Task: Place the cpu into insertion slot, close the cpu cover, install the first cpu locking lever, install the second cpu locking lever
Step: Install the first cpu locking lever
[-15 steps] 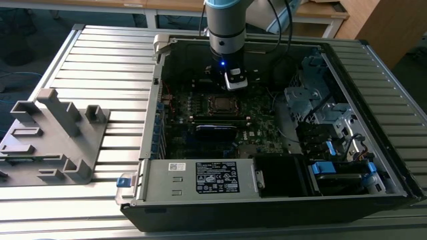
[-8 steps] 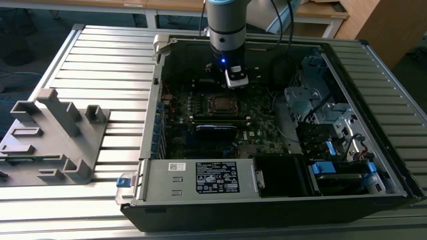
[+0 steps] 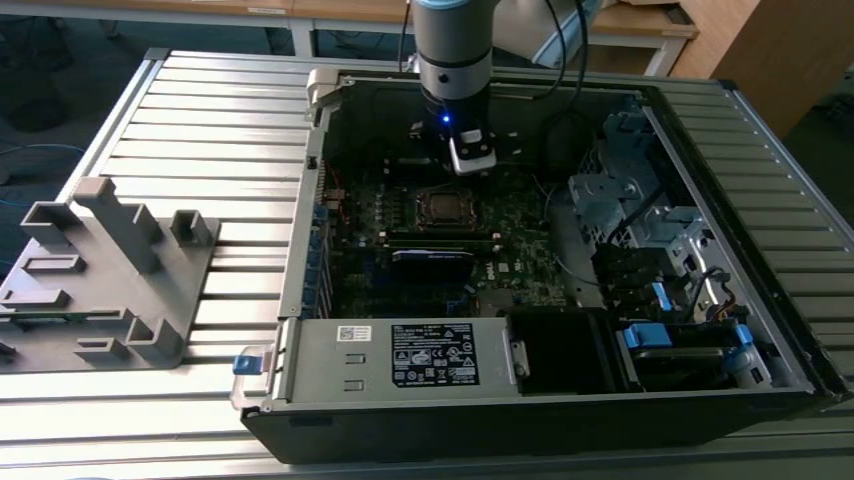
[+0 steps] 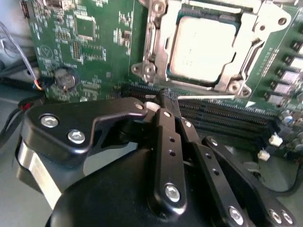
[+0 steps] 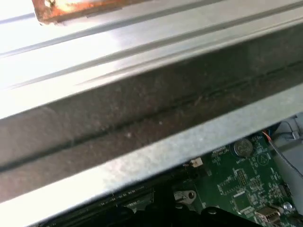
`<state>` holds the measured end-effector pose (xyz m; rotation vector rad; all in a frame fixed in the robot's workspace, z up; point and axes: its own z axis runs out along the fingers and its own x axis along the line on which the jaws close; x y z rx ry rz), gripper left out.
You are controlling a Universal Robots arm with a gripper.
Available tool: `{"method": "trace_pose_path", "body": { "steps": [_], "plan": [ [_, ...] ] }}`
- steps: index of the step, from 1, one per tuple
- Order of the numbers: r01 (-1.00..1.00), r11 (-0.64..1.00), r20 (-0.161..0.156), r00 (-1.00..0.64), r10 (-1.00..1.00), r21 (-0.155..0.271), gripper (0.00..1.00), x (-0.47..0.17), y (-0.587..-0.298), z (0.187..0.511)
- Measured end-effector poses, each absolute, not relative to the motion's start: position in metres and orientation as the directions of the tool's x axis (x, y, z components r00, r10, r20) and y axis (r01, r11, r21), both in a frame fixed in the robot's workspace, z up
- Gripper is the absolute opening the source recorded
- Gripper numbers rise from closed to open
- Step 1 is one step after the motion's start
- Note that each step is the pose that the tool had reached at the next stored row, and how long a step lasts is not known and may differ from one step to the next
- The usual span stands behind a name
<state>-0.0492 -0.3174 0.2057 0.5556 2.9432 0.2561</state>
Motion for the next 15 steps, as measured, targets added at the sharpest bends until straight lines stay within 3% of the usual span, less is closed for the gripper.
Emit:
{"method": "trace_pose_path", "body": {
  "steps": [4,15],
  "plan": [
    [0.349,0.91,-0.087,-0.923,0.375,0.224,0.11,-0.0497,-0.3174,0.2056],
    [0.345,0.911,-0.089,-0.924,0.372,0.225,0.11,-0.0519,-0.3194,0.2007]
  ]
}}
